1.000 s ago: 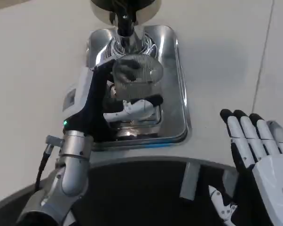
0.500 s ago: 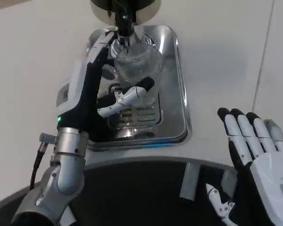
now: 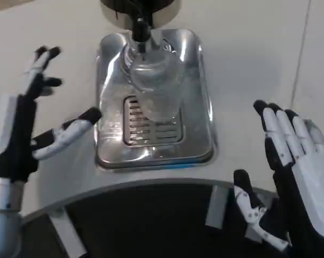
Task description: Grasp the cup under the faucet to collect the drink, then remove the cup.
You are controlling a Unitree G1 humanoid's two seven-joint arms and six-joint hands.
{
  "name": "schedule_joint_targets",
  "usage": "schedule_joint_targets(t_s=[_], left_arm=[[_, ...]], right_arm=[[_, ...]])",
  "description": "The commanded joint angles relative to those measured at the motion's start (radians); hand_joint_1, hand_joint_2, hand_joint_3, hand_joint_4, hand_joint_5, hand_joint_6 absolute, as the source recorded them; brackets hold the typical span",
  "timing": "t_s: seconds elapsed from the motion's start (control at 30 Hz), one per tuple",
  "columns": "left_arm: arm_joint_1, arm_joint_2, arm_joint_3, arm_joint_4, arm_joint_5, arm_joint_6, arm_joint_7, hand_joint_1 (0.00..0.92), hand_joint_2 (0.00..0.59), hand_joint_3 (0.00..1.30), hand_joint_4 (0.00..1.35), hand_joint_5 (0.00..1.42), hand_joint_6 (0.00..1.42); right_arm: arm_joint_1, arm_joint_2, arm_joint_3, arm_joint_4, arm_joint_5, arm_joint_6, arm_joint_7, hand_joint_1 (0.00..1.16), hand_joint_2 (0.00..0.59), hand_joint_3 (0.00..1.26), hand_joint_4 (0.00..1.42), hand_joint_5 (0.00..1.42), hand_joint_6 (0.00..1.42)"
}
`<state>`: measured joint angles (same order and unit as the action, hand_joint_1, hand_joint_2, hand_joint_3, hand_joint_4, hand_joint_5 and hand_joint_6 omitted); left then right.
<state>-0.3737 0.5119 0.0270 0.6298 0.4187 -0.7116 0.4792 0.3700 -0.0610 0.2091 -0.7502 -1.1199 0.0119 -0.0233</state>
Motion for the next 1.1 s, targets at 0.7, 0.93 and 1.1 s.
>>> schedule_joint_targets(t_s=[0.7, 0.93, 1.1], left_arm=[[0.518, 0.056, 0.127, -0.274, -0.111, -0.048, -0.26, 0.098, 0.132, 0.0, 0.0, 0.09, 0.13], [0.536, 0.041, 0.161, -0.252, -0.124, -0.079, -0.244, 0.094, 0.135, 0.0, 0.0, 0.11, 0.13], [0.54, 0.029, 0.173, -0.251, -0.118, -0.089, -0.249, 0.086, 0.143, 0.0, 0.0, 0.12, 0.15]], right_arm=[[-0.565, 0.157, 0.034, -0.022, 0.444, 0.303, 0.299, 0.4, 0.586, 0.0, 0.0, 0.0, 0.0], [-0.687, 0.184, 0.007, 0.093, 0.628, 0.335, 0.249, 0.34, 0.586, 0.0, 0.0, 0.0, 0.0], [-0.751, 0.173, 0.015, 0.167, 0.725, 0.325, 0.227, 0.2, 0.586, 0.0, 0.0, 0.0, 0.0]])
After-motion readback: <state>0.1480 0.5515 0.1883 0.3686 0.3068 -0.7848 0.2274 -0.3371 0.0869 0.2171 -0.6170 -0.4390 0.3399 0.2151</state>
